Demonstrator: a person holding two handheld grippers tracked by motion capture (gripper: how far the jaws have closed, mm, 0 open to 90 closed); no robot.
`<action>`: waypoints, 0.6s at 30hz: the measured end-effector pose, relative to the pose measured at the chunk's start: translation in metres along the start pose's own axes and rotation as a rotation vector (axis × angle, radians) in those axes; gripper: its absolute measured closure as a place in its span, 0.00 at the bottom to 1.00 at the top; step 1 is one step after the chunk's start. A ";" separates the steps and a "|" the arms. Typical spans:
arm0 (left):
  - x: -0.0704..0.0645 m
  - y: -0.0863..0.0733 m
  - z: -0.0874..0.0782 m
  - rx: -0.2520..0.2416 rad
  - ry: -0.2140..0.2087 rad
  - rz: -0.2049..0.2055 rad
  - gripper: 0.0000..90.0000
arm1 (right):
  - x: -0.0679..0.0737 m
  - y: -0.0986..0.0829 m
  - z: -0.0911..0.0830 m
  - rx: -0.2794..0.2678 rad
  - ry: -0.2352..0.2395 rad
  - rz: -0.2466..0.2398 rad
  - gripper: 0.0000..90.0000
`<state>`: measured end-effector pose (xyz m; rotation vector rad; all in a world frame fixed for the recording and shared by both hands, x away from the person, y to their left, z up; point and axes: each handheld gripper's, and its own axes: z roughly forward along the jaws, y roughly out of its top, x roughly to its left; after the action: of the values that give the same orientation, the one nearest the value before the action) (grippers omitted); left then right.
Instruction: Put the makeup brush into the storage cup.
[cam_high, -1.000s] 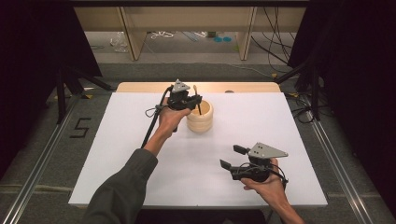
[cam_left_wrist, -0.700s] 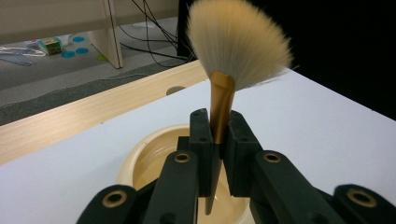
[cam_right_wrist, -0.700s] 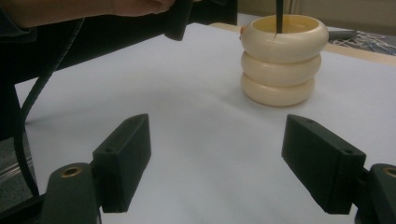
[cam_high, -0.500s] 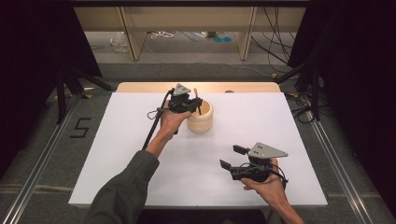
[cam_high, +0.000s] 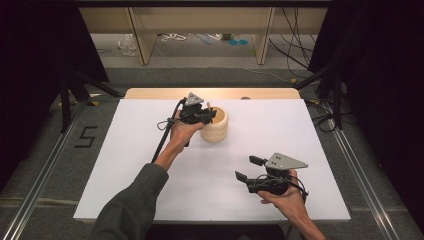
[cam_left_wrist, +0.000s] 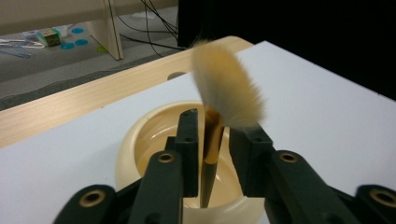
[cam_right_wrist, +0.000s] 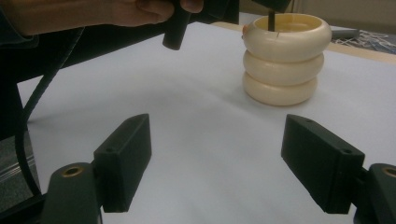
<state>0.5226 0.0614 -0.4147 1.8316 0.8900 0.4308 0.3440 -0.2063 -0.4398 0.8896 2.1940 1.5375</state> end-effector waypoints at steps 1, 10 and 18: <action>-0.001 -0.001 0.000 0.002 -0.004 0.012 0.78 | 0.000 0.000 0.000 0.004 0.000 0.004 0.28; -0.003 0.003 -0.011 0.005 0.050 0.039 0.39 | 0.000 0.000 0.001 -0.001 0.006 0.001 0.28; -0.001 0.005 -0.029 -0.013 0.060 0.027 0.32 | 0.000 0.001 -0.001 0.010 -0.010 -0.002 0.28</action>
<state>0.5052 0.0779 -0.3975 1.8288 0.9023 0.5095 0.3437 -0.2071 -0.4389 0.8962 2.1970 1.5198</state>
